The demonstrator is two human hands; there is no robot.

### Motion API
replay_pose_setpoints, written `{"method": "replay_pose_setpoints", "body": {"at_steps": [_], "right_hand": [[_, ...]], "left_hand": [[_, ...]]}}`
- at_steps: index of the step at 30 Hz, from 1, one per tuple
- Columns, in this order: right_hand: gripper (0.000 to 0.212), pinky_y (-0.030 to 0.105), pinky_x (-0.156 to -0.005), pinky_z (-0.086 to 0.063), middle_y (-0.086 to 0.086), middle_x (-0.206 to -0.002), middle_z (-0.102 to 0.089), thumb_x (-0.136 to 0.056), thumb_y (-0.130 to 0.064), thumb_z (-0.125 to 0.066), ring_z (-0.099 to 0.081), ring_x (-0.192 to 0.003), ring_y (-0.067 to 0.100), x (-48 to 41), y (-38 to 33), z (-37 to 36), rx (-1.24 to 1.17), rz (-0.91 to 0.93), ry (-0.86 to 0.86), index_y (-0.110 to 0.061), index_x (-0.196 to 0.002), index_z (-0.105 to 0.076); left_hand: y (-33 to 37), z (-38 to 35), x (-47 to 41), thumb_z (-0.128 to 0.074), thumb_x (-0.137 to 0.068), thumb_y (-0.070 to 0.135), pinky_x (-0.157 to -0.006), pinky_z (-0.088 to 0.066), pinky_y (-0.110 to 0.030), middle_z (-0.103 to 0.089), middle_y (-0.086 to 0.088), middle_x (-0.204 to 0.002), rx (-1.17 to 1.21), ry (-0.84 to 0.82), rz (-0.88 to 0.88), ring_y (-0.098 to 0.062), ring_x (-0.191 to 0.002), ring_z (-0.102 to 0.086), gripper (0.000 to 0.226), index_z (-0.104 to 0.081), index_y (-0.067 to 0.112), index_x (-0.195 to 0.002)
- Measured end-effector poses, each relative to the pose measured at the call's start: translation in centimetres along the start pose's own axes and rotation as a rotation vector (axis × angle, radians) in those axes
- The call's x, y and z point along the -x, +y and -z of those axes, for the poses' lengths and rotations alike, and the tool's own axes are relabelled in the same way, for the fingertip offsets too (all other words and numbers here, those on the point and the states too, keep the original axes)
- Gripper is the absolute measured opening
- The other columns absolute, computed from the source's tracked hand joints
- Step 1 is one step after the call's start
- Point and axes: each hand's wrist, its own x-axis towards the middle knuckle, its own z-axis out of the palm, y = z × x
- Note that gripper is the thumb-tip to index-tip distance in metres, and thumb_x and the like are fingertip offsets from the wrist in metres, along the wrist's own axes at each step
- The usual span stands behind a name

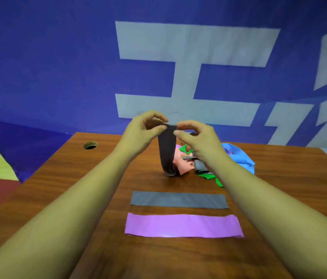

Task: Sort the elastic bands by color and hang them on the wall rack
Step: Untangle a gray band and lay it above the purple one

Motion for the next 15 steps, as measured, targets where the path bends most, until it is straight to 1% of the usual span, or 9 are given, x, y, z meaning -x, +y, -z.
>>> {"method": "replay_pose_setpoints", "body": {"at_steps": [2, 4, 5, 6, 8, 10, 12, 13, 15], "right_hand": [[0.008, 0.022, -0.053, -0.043, -0.005, -0.080, -0.066, -0.083, -0.020, -0.075, -0.052, -0.052, 0.004, 0.4, -2.3, 0.7, 0.032, 0.058, 0.002, -0.025, -0.086, -0.069], [0.009, 0.021, -0.055, -0.040, -0.008, -0.075, -0.064, -0.083, -0.018, -0.074, -0.050, -0.054, 0.004, 1.1, -4.1, 1.4, 0.065, 0.095, 0.015, -0.024, -0.080, -0.068], [0.010, 0.022, -0.054, -0.039, -0.007, -0.071, -0.062, -0.084, -0.017, -0.073, -0.049, -0.054, 0.007, 1.6, -4.9, 1.7, 0.059, 0.107, 0.026, -0.023, -0.078, -0.068], [0.010, 0.023, -0.052, -0.039, -0.006, -0.069, -0.061, -0.084, -0.015, -0.072, -0.048, -0.052, 0.009, 1.9, -5.6, 2.0, 0.045, 0.119, 0.041, -0.022, -0.078, -0.068], [0.004, 0.025, -0.049, -0.040, -0.005, -0.066, -0.061, -0.086, -0.014, -0.069, -0.048, -0.049, 0.010, 3.0, -7.3, 2.7, -0.006, 0.132, 0.073, -0.016, -0.082, -0.069], [0.005, 0.026, -0.049, -0.042, -0.004, -0.064, -0.060, -0.087, -0.014, -0.068, -0.048, -0.050, 0.011, 4.0, -8.8, 3.3, -0.037, 0.129, 0.101, -0.009, -0.088, -0.069], [0.006, 0.027, -0.049, -0.041, -0.003, -0.063, -0.059, -0.087, -0.012, -0.067, -0.049, -0.053, 0.013, 4.6, -10.0, 3.8, -0.055, 0.111, 0.113, -0.006, -0.089, -0.069], [0.005, 0.027, -0.049, -0.040, -0.002, -0.063, -0.058, -0.086, -0.012, -0.068, -0.048, -0.053, 0.013, 5.0, -10.4, 4.0, -0.067, 0.094, 0.104, -0.007, -0.087, -0.069], [0.006, 0.026, -0.048, -0.038, -0.001, -0.066, -0.058, -0.084, -0.015, -0.071, -0.045, -0.055, 0.014, 5.7, -11.0, 4.5, -0.076, 0.055, 0.058, -0.010, -0.085, -0.068]], "left_hand": [[2.2, 0.2, 0.4, -0.064, -0.090, 0.000, -0.080, -0.051, -0.022, -0.072, -0.007, -0.091, 0.070, 0.002, -0.012, -0.008, -0.084, -0.066, 0.019, -0.063, 0.016, -0.100], [4.1, 0.2, 1.1, -0.064, -0.090, 0.002, -0.077, -0.052, -0.020, -0.071, -0.012, -0.090, 0.132, 0.024, -0.018, -0.009, -0.084, -0.066, 0.021, -0.060, 0.012, -0.107], [4.8, 0.1, 1.4, -0.065, -0.090, 0.004, -0.076, -0.052, -0.019, -0.071, -0.012, -0.090, 0.163, 0.033, -0.008, -0.009, -0.083, -0.066, 0.023, -0.059, 0.010, -0.111], [5.4, 0.0, 1.8, -0.066, -0.090, 0.007, -0.077, -0.052, -0.019, -0.072, -0.010, -0.090, 0.187, 0.029, 0.015, -0.009, -0.084, -0.067, 0.026, -0.057, 0.010, -0.114], [6.2, -0.2, 2.5, -0.069, -0.089, 0.016, -0.086, -0.054, -0.028, -0.075, -0.007, -0.098, 0.212, -0.028, 0.076, -0.014, -0.093, -0.070, 0.032, -0.058, 0.009, -0.118], [6.6, -0.5, 3.5, -0.069, -0.089, 0.020, -0.092, -0.054, -0.037, -0.075, -0.007, -0.103, 0.182, -0.091, 0.091, -0.018, -0.098, -0.070, 0.026, -0.065, 0.010, -0.112], [7.1, -1.0, 4.4, -0.065, -0.092, 0.015, -0.085, -0.055, -0.033, -0.074, -0.006, -0.099, 0.198, -0.093, 0.069, -0.014, -0.091, -0.069, 0.014, -0.069, 0.010, -0.105], [7.5, -1.2, 4.8, -0.062, -0.094, 0.014, -0.081, -0.054, -0.029, -0.073, -0.006, -0.096, 0.216, -0.086, 0.062, -0.013, -0.088, -0.068, 0.012, -0.070, 0.011, -0.103], [8.2, -1.4, 5.4, -0.061, -0.095, 0.014, -0.079, -0.052, -0.028, -0.071, -0.007, -0.094, 0.223, -0.098, 0.060, -0.012, -0.086, -0.065, 0.012, -0.069, 0.010, -0.103]]}}
